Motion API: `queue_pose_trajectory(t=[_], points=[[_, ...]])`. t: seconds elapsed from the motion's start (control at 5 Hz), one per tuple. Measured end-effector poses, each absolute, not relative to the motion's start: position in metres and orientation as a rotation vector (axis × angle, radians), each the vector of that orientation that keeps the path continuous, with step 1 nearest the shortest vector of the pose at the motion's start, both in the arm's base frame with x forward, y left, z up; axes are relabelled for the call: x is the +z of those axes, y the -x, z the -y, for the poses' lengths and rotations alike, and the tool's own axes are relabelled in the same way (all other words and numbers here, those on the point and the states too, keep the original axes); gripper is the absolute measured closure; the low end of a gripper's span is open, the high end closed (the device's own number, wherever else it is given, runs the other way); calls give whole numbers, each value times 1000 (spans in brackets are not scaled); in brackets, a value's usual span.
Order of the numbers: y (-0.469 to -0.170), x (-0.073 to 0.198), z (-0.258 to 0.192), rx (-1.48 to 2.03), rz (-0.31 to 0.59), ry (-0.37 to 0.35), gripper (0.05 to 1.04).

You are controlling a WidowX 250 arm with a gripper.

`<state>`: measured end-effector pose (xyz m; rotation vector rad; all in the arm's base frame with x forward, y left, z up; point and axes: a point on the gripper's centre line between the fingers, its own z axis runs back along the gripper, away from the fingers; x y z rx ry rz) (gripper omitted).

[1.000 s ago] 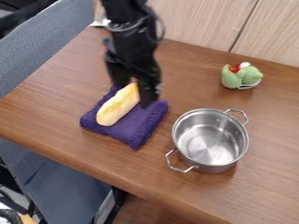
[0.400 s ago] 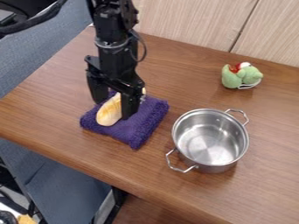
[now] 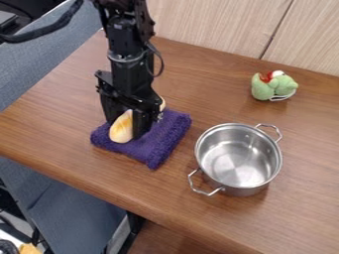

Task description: Move the bread to the right side of the table

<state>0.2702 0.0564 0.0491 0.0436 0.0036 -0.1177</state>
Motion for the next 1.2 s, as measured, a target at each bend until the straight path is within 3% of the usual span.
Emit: queue_pose_trajectory(t=[0.2,0.6,0.8,1.2], points=[[-271,49,-54,-138,0,-43,509],[-284,62,-47,-194,29,8,510],[-304,85,-41,-276,83,41,510],[-340,102,5,-624,105,43,510]])
